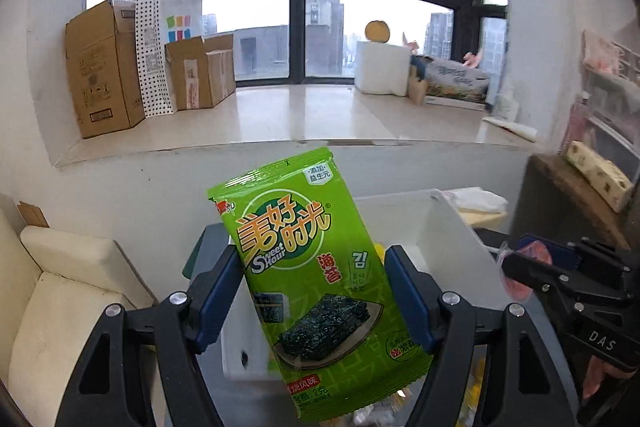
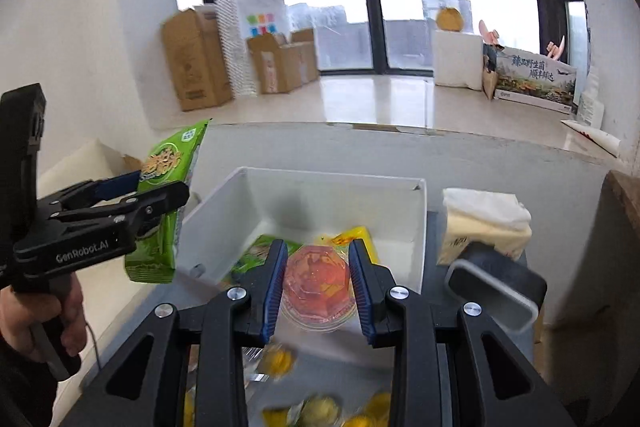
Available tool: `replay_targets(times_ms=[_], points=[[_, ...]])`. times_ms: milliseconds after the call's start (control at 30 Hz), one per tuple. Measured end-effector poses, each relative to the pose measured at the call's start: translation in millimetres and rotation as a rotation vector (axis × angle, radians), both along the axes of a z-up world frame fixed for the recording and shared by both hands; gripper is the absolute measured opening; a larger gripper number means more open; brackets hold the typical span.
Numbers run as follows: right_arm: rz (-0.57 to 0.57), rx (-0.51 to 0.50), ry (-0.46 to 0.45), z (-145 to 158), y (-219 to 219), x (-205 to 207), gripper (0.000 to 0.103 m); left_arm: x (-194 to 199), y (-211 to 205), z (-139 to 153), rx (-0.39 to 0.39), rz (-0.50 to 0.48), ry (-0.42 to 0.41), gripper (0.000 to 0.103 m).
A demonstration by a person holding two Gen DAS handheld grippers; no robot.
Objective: Organize snacks
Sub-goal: 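Lift the green pack into the white box and open the left gripper, then grasp the yellow-brown packet with the right gripper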
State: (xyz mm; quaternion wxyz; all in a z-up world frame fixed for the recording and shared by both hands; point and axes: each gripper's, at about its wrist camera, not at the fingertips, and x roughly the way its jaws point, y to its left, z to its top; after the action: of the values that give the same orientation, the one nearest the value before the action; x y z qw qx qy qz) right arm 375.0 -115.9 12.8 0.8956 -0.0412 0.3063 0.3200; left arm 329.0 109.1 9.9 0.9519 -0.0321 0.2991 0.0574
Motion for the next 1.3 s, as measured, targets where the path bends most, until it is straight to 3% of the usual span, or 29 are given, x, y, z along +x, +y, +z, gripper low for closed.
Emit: replay_targets(times_ms=[167,233,300,333,367,433,533,600,733,900,1067,1300], points=[[-0.010,-0.055,-0.015,-11,20,35,0.035,34,4,-21,0.031,-0.028,0.037,0.080],[-0.019,-0.041,0.031,-19,22,50,0.035,41,4,-30,0.048,-0.040,0.039,0.091],[-0.009,-0.045,0.075,-27,24,57,0.056,46,4,-39,0.061,-0.044,0.060,0.103],[-0.027,-0.076,0.080,-32,25,59,0.086,45,4,-42,0.063,-0.041,0.063,0.103],[-0.053,-0.097,0.055,-34,24,58,0.095,44,3,-44,0.064,-0.040,0.062,0.103],[-0.061,-0.085,0.004,-31,19,51,0.095,41,7,-46,0.067,-0.026,0.045,0.103],[-0.053,-0.075,0.026,-29,13,48,0.095,36,14,-47,0.030,-0.024,0.051,0.103],[-0.049,-0.074,0.021,-27,10,42,0.103,29,16,-45,0.026,-0.023,0.034,0.103],[-0.031,-0.028,0.019,-17,3,24,0.103,8,18,-40,-0.031,-0.052,0.035,0.103],[-0.038,-0.040,-0.051,-10,-9,-21,0.103,-48,1,-37,0.007,-0.077,0.011,0.103],[-0.018,-0.015,-0.025,-23,-34,-81,0.103,-112,-18,-45,-0.012,-0.107,-0.011,0.103],[-0.055,0.002,0.062,-65,-58,-134,0.103,-175,-38,-77,-0.042,-0.115,0.044,0.103]])
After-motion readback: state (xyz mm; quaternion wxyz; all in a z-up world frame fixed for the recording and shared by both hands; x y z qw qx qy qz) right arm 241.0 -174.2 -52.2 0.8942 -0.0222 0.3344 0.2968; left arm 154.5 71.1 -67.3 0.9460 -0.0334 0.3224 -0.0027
